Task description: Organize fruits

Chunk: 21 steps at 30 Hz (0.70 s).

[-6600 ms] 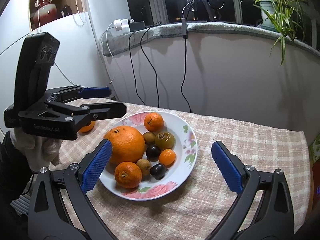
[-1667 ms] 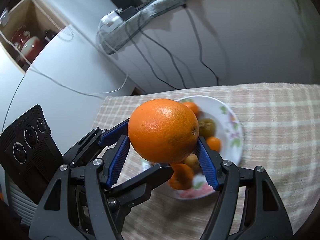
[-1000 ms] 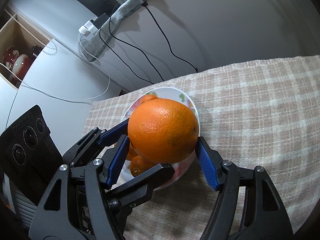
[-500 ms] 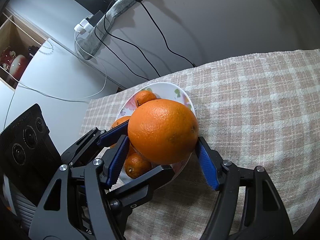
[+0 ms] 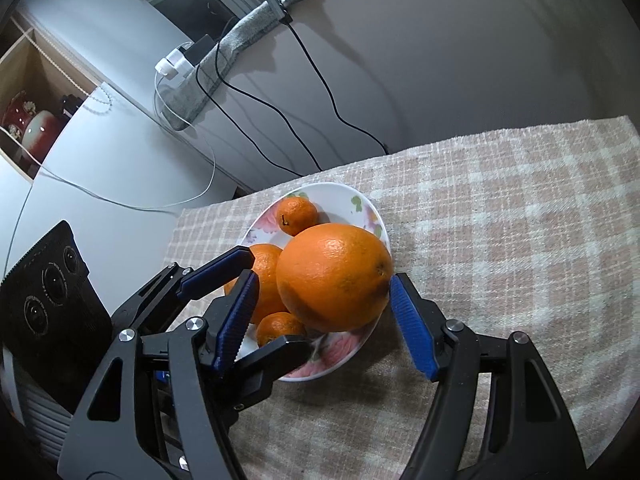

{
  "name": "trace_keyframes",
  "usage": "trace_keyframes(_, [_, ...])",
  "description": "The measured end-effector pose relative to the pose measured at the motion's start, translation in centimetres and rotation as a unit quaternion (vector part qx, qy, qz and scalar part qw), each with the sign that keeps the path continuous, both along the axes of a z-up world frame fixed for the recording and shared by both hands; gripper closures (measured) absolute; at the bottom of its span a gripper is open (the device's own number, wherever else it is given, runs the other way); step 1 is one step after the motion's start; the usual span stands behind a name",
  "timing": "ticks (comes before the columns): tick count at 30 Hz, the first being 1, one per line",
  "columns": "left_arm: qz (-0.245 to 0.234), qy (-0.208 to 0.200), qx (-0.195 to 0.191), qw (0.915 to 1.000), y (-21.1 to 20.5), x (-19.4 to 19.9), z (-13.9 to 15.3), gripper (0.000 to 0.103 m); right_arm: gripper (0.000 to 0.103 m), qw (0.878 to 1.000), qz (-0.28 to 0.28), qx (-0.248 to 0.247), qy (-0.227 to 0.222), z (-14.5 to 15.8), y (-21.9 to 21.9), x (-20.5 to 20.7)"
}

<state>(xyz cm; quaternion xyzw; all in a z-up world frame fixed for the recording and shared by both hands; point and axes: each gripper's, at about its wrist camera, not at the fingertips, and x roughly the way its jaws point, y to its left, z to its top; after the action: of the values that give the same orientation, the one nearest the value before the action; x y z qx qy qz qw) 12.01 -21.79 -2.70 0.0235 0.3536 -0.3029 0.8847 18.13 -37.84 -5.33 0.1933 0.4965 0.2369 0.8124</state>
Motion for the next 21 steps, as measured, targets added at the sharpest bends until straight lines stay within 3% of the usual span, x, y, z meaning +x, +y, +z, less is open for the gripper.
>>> trace_keyframes(8, [0.008,-0.010,0.003,0.9999,1.2,-1.2,0.4,0.023,0.030,1.000,0.001,0.000,-0.017,1.0,0.2,-0.9])
trace_keyframes(21, [0.022,-0.019,-0.015,0.9994,3.7,-3.5,1.2,0.023,0.028,0.997,0.001,-0.047,-0.068,2.3,0.9,-3.4])
